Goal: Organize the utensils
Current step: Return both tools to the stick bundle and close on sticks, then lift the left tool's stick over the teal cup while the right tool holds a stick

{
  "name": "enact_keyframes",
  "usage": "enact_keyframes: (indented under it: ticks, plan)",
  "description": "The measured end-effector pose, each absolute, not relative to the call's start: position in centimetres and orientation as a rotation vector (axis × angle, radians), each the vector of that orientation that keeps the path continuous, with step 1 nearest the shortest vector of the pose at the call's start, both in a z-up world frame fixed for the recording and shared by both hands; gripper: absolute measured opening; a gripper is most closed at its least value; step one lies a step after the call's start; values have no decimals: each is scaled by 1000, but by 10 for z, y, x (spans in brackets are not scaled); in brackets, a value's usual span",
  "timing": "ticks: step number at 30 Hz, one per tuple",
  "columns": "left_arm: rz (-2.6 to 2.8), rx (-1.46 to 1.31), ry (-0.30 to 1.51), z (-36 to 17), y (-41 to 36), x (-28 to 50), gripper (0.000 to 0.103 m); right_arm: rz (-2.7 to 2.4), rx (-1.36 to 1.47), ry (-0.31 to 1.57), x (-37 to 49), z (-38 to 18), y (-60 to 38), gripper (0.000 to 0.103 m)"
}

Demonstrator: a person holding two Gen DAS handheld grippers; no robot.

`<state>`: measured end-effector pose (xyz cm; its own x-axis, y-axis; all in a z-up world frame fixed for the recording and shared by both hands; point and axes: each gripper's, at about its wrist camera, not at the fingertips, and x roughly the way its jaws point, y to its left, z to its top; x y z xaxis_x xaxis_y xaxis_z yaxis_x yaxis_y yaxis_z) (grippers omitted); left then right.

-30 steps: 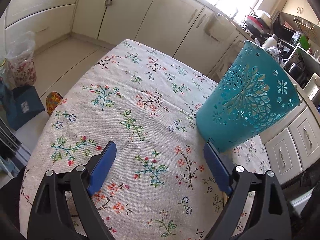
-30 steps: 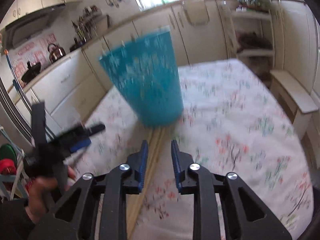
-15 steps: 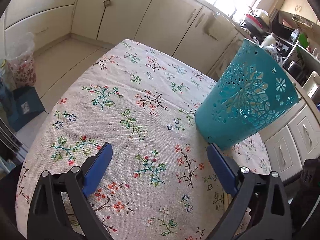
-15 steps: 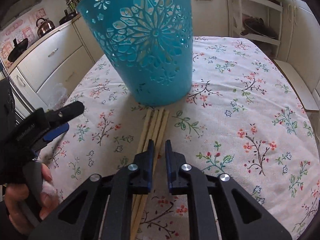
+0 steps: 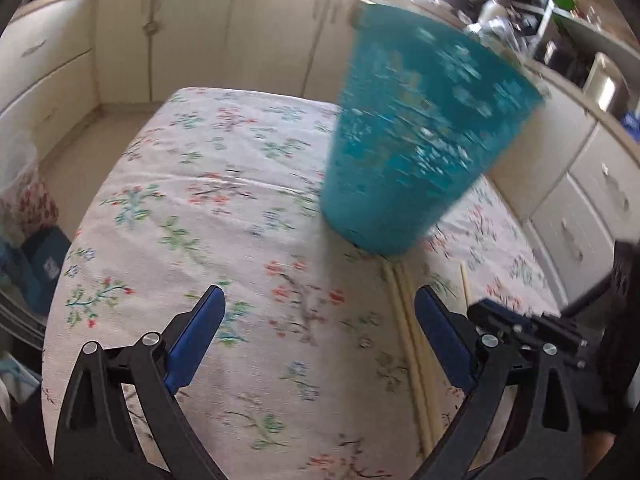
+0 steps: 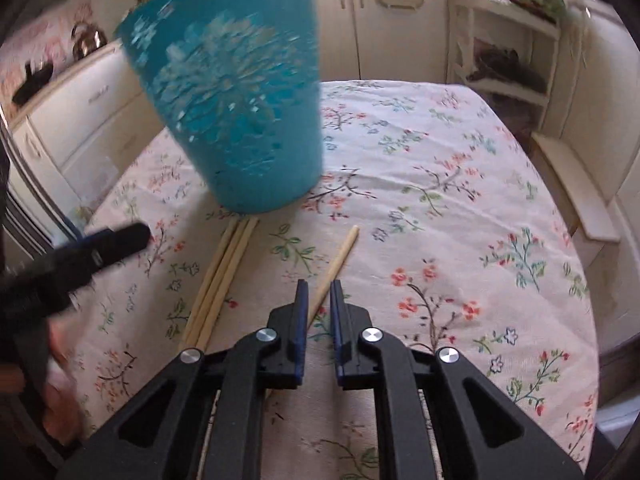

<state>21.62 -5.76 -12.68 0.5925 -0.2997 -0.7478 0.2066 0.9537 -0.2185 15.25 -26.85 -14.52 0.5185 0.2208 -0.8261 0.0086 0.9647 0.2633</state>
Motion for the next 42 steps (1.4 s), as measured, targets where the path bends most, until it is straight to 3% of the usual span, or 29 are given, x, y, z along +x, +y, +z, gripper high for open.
enact_keyframes:
  ticks: [8, 14, 17, 21, 25, 33, 34, 36, 42]
  plan:
    - [-227, 33, 969, -144, -93, 218, 91, 171, 364, 1019, 154, -151, -281, 12]
    - [-197, 89, 963, -145, -98, 213, 80, 172, 349, 1027, 158, -149, -279, 12]
    - [-215, 133, 952, -144, -104, 215, 66, 181, 262, 1037, 161, -145, -265, 12]
    - [-354, 163, 958, -139, -107, 220, 33, 275, 99, 1041, 162, -143, -250, 11]
    - [-501, 182, 998, -137, -99, 227, 19, 353, 56, 1087, 161, -141, -260, 11]
    - [-388, 115, 1041, -138, -101, 248, 17, 232, 216, 1068, 168, -148, -272, 14]
    - [-389, 118, 1040, -138, -106, 249, 10, 232, 196, 1067, 168, -147, -270, 9]
    - [-446, 111, 1045, -138, -111, 247, 6, 268, 153, 1077, 168, -145, -262, 6]
    - [-485, 215, 1052, -136, -111, 234, 6, 311, 159, 1113, 166, -144, -273, 6]
